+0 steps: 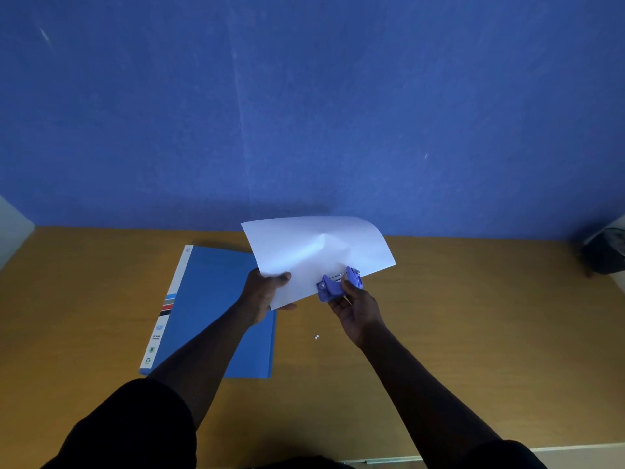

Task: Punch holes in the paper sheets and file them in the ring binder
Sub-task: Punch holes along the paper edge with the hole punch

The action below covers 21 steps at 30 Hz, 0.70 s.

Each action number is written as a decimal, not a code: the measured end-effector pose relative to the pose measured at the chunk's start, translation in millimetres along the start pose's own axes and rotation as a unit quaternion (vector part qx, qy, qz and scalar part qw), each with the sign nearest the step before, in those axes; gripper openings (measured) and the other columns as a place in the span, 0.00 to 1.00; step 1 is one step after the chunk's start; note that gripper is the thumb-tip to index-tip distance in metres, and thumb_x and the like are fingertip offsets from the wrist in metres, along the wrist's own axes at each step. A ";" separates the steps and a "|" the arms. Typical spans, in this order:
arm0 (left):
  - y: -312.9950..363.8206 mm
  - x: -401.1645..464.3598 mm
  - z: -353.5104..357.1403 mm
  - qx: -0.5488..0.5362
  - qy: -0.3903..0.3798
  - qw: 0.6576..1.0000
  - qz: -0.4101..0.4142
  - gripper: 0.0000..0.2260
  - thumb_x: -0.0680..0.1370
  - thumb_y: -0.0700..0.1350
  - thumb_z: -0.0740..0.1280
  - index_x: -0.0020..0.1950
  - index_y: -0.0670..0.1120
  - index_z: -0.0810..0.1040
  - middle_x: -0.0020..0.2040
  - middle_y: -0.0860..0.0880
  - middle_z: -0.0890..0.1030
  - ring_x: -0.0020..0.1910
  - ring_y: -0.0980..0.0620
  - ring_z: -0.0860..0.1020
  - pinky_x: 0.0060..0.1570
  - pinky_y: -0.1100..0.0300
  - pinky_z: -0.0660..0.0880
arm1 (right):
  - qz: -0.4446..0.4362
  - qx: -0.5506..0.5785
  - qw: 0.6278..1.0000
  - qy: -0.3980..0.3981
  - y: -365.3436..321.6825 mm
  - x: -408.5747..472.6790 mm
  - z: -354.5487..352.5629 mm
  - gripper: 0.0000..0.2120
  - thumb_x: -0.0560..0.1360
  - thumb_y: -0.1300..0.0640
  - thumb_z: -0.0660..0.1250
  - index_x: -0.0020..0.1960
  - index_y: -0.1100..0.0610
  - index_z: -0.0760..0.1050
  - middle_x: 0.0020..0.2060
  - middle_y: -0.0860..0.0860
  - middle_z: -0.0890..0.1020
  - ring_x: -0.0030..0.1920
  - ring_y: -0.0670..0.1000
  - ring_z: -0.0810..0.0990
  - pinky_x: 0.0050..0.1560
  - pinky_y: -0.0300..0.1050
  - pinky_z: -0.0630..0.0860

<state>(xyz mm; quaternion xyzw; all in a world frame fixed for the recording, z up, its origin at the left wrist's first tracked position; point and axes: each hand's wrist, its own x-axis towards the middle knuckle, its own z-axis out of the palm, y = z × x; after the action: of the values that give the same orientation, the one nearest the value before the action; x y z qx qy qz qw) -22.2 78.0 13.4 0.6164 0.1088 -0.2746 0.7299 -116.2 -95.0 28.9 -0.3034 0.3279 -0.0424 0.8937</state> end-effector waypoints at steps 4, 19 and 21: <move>0.2 -0.2 -0.5 0.004 -0.005 1.000 0.001 0.15 0.74 0.38 0.72 0.60 0.41 0.75 0.55 0.39 0.79 0.50 0.37 0.79 0.31 0.45 0.81 | -0.002 -0.003 1.000 -0.001 0.0 -1.1 0.5 0.14 0.78 0.65 0.65 0.63 0.64 0.71 0.54 0.61 0.81 0.56 0.61 0.81 0.57 0.53 0.79; 0.4 -2.6 -1.2 0.011 -0.019 1.000 -0.003 0.12 0.74 0.38 0.73 0.55 0.45 0.77 0.53 0.41 0.79 0.50 0.38 0.79 0.30 0.49 0.80 | -0.010 -0.006 1.000 -0.012 -2.0 -0.3 -1.8 0.12 0.77 0.65 0.65 0.61 0.62 0.72 0.55 0.62 0.80 0.58 0.62 0.79 0.61 0.55 0.76; -0.1 -3.0 -1.2 0.008 -0.019 1.000 -0.002 0.12 0.74 0.38 0.73 0.56 0.45 0.77 0.53 0.41 0.79 0.50 0.38 0.79 0.30 0.48 0.80 | -0.011 -0.011 1.000 -0.016 -2.8 -1.3 -1.6 0.12 0.78 0.65 0.65 0.61 0.62 0.72 0.54 0.62 0.80 0.58 0.62 0.79 0.61 0.55 0.77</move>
<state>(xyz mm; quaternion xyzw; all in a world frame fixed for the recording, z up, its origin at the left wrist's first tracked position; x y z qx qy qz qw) -24.5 79.9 14.5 0.6167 0.0939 -0.2888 0.7263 -117.9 -97.8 30.3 -0.3174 0.3106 -0.0433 0.8949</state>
